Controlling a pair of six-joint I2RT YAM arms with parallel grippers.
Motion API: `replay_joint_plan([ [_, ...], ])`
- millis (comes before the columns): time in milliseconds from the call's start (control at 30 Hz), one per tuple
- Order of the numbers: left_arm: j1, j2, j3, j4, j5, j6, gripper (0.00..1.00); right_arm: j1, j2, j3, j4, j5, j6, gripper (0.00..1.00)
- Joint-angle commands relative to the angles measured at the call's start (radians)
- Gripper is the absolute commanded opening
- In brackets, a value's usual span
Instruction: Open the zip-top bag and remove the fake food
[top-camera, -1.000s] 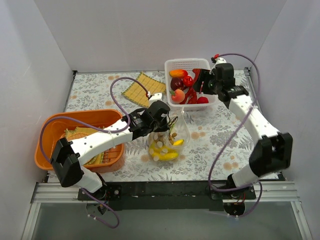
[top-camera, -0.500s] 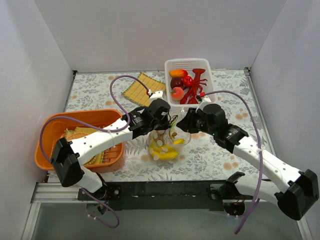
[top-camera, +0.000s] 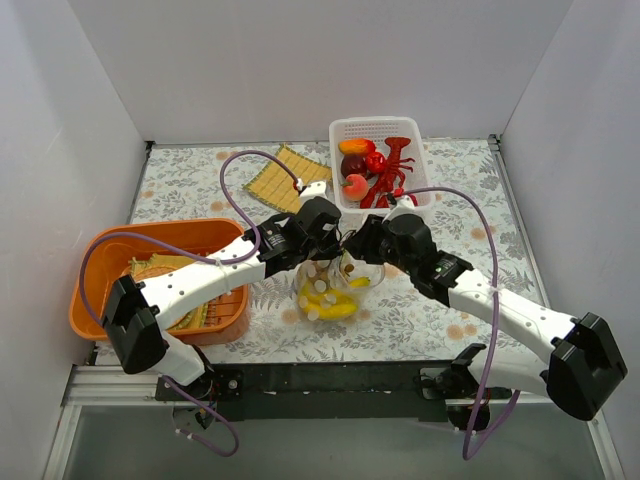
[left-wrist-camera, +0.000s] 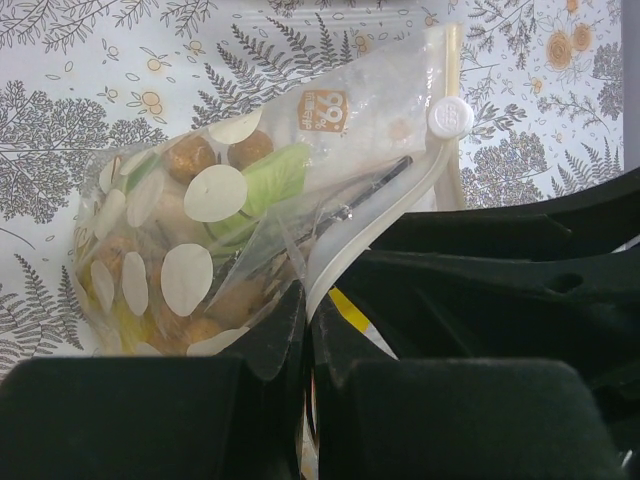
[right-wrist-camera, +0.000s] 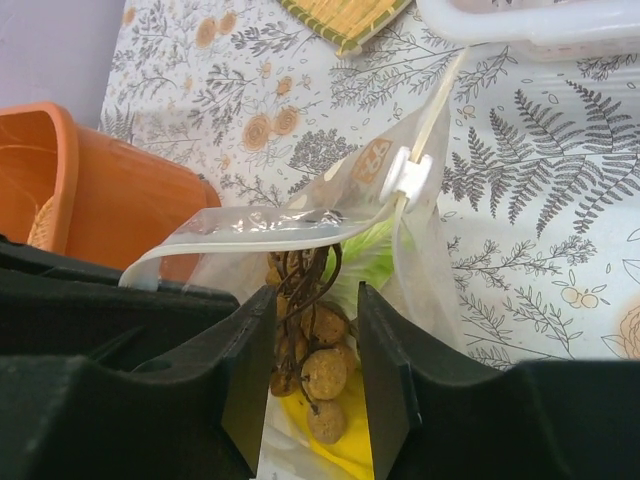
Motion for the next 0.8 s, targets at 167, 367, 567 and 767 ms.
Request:
replay_joint_plan([
  [167, 0.008, -0.014, 0.027, 0.002, -0.004, 0.004, 0.00, 0.023, 0.083, -0.018, 0.208, 0.140, 0.023, 0.46],
  [367, 0.007, -0.019, 0.034, -0.018, -0.040, -0.015, 0.00, 0.060, 0.076, -0.015, 0.273, 0.174, -0.065, 0.09],
  [567, 0.024, -0.019, 0.073, -0.050, -0.095, -0.048, 0.00, 0.144, -0.015, -0.046, 0.207, 0.232, -0.106, 0.01],
  [767, 0.045, -0.030, 0.068, -0.046, -0.113, -0.072, 0.00, 0.216, -0.116, -0.075, 0.140, 0.295, -0.126, 0.01],
])
